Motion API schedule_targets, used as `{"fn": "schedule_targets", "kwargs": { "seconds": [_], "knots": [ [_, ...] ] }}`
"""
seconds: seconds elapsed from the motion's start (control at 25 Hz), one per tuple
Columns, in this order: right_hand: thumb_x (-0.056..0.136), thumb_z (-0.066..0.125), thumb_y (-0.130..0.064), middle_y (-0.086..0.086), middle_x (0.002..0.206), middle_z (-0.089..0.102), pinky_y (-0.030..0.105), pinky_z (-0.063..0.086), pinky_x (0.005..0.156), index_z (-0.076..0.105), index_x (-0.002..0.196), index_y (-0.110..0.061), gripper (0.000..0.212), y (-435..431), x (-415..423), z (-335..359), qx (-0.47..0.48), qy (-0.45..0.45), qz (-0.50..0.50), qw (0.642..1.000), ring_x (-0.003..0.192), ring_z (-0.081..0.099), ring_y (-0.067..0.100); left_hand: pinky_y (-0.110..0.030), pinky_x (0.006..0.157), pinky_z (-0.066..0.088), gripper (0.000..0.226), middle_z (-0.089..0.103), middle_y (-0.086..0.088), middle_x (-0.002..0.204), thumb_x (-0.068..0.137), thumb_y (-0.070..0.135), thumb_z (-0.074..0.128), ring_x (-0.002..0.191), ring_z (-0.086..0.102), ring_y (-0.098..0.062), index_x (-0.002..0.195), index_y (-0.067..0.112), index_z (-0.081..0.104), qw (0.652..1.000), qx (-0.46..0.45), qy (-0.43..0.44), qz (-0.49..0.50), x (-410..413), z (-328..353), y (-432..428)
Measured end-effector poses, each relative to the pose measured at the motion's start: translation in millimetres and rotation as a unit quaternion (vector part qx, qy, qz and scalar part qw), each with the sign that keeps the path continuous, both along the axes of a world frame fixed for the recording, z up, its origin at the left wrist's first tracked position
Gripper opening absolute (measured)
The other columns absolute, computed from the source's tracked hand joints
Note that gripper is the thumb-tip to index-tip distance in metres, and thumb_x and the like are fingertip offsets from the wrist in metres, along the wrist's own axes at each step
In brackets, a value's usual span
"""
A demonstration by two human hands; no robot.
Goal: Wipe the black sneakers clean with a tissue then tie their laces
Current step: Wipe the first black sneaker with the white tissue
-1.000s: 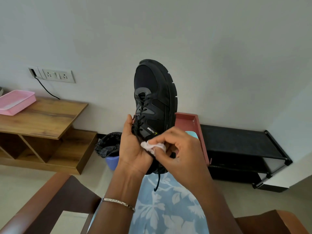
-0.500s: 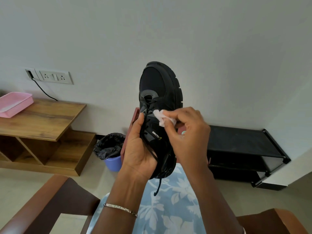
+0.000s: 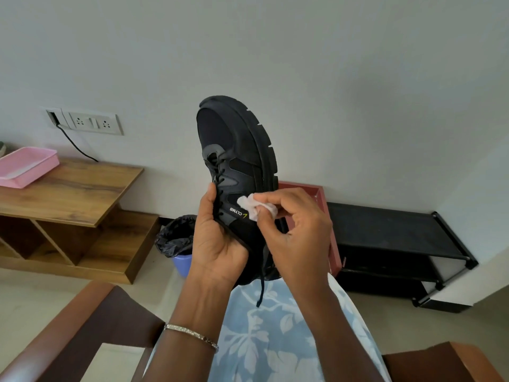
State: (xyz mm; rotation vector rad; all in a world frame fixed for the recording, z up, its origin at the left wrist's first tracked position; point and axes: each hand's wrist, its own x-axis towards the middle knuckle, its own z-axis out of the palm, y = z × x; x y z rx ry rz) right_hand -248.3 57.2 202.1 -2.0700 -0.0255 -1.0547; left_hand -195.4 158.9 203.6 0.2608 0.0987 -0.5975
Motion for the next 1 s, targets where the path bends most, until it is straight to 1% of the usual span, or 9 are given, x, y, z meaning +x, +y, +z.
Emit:
{"fn": "schedule_targets", "kwargs": {
  "seconds": [0.12, 0.2, 0.36, 0.48, 0.56, 0.64, 0.76, 0.92, 1.0],
  "knots": [
    [0.080, 0.076, -0.005, -0.010, 0.090, 0.072, 0.029, 0.058, 0.070, 0.079, 0.091, -0.018, 0.017, -16, -25, 4, -0.010, 0.133, 0.119, 0.984, 0.084, 0.068, 0.011, -0.052, 0.110, 0.041, 0.052, 0.066, -0.022, 0.127, 0.095, 0.047, 0.055, 0.123, 0.061, -0.036, 0.120, 0.005, 0.072, 1.000, -0.023, 0.017, 0.009, 8, -2, 8],
    [0.078, 0.077, -0.008, -0.011, 0.085, 0.072, 0.030, 0.058, 0.068, 0.079, 0.087, -0.019, 0.014, -26, -34, 6, -0.029, 0.197, 0.141, 0.970, 0.079, 0.068, 0.010, -0.051, 0.116, 0.033, 0.053, 0.060, -0.021, 0.137, 0.096, 0.044, 0.056, 0.132, 0.054, -0.037, 0.134, 0.008, 0.062, 0.997, -0.052, 0.041, 0.039, 17, -5, 12],
    [0.078, 0.077, -0.008, -0.009, 0.083, 0.070, 0.030, 0.055, 0.062, 0.077, 0.085, -0.019, 0.013, -22, -15, 8, -0.046, 0.086, -0.007, 0.995, 0.074, 0.064, 0.010, -0.050, 0.114, 0.036, 0.050, 0.062, -0.020, 0.135, 0.096, 0.042, 0.055, 0.131, 0.055, -0.033, 0.131, 0.006, 0.062, 0.995, -0.060, 0.058, 0.054, 16, -2, 6],
    [0.081, 0.073, -0.002, -0.006, 0.089, 0.070, 0.023, 0.052, 0.067, 0.077, 0.089, -0.017, 0.017, -16, 1, 8, -0.065, 0.028, -0.013, 0.997, 0.084, 0.063, 0.009, -0.050, 0.112, 0.038, 0.050, 0.063, -0.022, 0.132, 0.095, 0.041, 0.057, 0.129, 0.056, -0.034, 0.127, 0.003, 0.063, 0.996, -0.040, 0.057, 0.047, 11, 1, 6],
    [0.081, 0.074, -0.003, -0.007, 0.090, 0.070, 0.022, 0.051, 0.066, 0.078, 0.089, -0.018, 0.017, -20, -4, 7, -0.061, 0.063, 0.038, 0.995, 0.084, 0.064, 0.009, -0.052, 0.112, 0.038, 0.050, 0.063, -0.022, 0.132, 0.093, 0.040, 0.059, 0.128, 0.056, -0.035, 0.128, 0.005, 0.064, 0.996, -0.031, 0.056, 0.053, 13, 1, 10],
    [0.078, 0.077, -0.006, -0.009, 0.085, 0.069, 0.027, 0.054, 0.063, 0.079, 0.085, -0.021, 0.017, -28, -16, 9, -0.063, 0.158, 0.082, 0.982, 0.076, 0.064, 0.010, -0.052, 0.116, 0.034, 0.054, 0.060, -0.020, 0.137, 0.089, 0.038, 0.062, 0.131, 0.054, -0.035, 0.134, 0.009, 0.061, 0.996, -0.045, 0.058, 0.059, 18, -3, 13],
    [0.074, 0.081, -0.010, -0.012, 0.077, 0.069, 0.029, 0.056, 0.062, 0.080, 0.080, -0.025, 0.016, -36, -27, 14, -0.084, 0.264, 0.067, 0.959, 0.067, 0.063, 0.008, -0.051, 0.116, 0.036, 0.056, 0.059, -0.017, 0.140, 0.087, 0.036, 0.063, 0.132, 0.054, -0.034, 0.137, 0.010, 0.060, 0.994, -0.062, 0.063, 0.064, 19, -8, 10],
    [0.076, 0.082, -0.017, -0.011, 0.077, 0.070, 0.021, 0.053, 0.061, 0.078, 0.081, -0.023, 0.009, -27, -6, 23, -0.086, 0.178, 0.010, 0.980, 0.066, 0.063, 0.005, -0.053, 0.099, 0.049, 0.046, 0.069, -0.022, 0.123, 0.096, 0.041, 0.055, 0.118, 0.065, -0.037, 0.113, 0.002, 0.074, 0.998, -0.029, 0.042, 0.043, 10, -2, 0],
    [0.078, 0.081, -0.015, -0.009, 0.082, 0.071, 0.016, 0.053, 0.065, 0.078, 0.085, -0.020, 0.010, -27, 7, 25, -0.061, 0.123, -0.005, 0.991, 0.071, 0.065, 0.004, -0.050, 0.105, 0.045, 0.047, 0.068, -0.023, 0.124, 0.096, 0.041, 0.055, 0.120, 0.063, -0.037, 0.113, 0.001, 0.073, 0.998, -0.026, 0.038, 0.034, 5, 1, -1]
  ]
}}
